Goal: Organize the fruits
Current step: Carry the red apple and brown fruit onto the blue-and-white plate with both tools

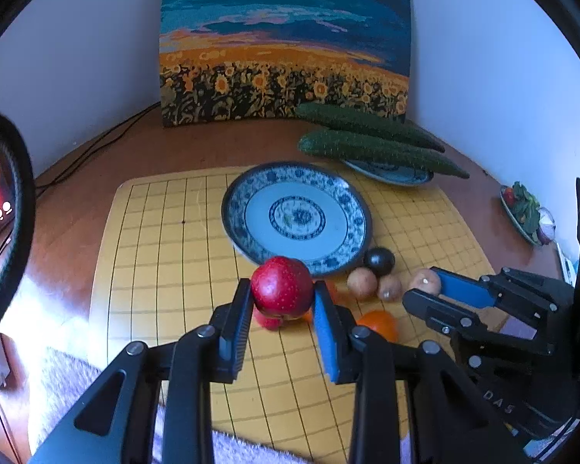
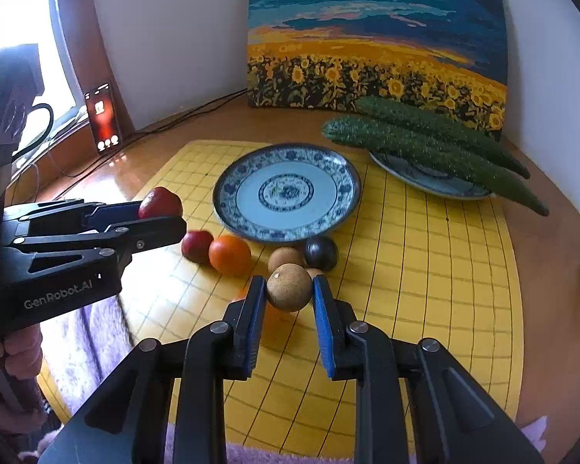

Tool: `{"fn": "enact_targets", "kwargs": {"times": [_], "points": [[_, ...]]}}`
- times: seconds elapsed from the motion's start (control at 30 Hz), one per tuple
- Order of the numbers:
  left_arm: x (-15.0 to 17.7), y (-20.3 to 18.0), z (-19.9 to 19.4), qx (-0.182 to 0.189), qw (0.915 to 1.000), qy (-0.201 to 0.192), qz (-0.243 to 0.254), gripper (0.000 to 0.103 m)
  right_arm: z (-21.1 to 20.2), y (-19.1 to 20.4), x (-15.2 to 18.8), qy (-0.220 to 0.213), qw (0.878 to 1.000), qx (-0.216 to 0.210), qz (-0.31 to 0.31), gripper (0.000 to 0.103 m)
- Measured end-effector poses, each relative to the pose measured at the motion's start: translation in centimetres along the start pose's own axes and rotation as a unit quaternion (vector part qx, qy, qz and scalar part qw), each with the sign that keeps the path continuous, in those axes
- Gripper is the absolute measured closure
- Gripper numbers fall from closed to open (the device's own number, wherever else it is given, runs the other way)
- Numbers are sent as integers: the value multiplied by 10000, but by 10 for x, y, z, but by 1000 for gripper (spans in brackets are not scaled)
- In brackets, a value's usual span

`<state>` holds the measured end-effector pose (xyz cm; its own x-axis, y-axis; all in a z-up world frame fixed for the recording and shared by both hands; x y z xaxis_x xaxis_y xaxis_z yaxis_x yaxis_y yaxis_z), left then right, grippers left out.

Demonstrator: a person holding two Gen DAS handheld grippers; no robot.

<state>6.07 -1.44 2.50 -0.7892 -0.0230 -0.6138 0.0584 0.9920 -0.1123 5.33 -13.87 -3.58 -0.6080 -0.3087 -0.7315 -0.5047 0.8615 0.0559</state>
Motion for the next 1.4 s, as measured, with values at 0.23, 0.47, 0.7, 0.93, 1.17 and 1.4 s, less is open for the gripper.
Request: {"fn": "enact_targets", "kwargs": {"times": [0.23, 0.47, 0.7, 0.93, 1.17, 1.4], "points": [[-22, -3, 14, 84, 9999, 0, 60, 71, 10, -4, -26, -34, 9999, -53, 119, 77], [-37, -4, 35, 149, 9998, 78, 96, 71, 31, -15, -43, -8, 9996, -87, 279, 77], [-51, 4, 64, 138, 9998, 151, -5, 71, 59, -27, -50, 126, 9995, -33, 285, 77], [-57, 13, 86, 61, 9997, 228, -84, 71, 81, -34, -60, 163, 9994, -143, 286, 77], [-56, 17, 99, 90, 9993, 337, -139, 71, 97, -40, -66, 195, 9994, -100, 253, 77], [-58, 22, 106, 101, 9989, 388, -228, 71, 104, -41, -73, 129, 9997, -47, 181, 77]]}}
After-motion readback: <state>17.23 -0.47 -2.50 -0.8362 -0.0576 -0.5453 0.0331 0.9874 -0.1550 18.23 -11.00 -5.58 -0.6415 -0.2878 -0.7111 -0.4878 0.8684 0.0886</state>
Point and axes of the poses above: each gripper's, at about its wrist camera, not at the fingertips, and z roughly the way its jaws point, y to its left, x to its underside, the point moved 5 cm from there along z, roughly the way its jaws point
